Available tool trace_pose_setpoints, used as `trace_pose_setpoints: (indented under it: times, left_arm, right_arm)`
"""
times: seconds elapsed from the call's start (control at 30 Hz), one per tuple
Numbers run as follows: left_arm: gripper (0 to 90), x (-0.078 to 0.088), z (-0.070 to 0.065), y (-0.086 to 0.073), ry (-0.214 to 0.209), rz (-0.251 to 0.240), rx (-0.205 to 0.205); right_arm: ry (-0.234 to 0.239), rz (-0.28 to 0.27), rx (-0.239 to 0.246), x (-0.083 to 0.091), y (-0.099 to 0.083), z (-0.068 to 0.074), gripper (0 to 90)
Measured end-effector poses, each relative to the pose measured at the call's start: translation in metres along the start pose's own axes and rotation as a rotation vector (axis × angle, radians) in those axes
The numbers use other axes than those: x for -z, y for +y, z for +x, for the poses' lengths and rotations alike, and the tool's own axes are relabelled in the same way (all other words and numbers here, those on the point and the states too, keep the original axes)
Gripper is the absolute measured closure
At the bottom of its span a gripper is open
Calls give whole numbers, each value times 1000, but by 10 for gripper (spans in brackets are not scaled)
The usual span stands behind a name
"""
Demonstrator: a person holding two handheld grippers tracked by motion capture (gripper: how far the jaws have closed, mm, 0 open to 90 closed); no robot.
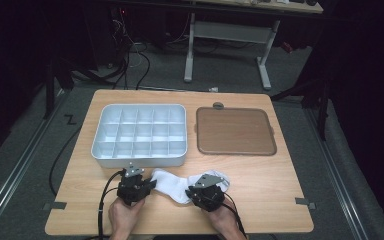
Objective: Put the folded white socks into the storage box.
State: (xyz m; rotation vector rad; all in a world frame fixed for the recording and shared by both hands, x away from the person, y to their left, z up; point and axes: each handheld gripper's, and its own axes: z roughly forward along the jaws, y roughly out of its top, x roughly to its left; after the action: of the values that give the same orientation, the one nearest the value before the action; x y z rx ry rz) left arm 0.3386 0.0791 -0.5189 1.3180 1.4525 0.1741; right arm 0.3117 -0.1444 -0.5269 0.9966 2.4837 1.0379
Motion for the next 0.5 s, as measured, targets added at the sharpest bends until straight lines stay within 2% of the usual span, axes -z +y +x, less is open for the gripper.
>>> trace_pose_setpoints:
  times: [0.5]
  left_arm:
    - [800, 18, -10, 18, -73, -27, 30]
  right_arm:
    - [10, 1, 0, -4, 4, 3, 782]
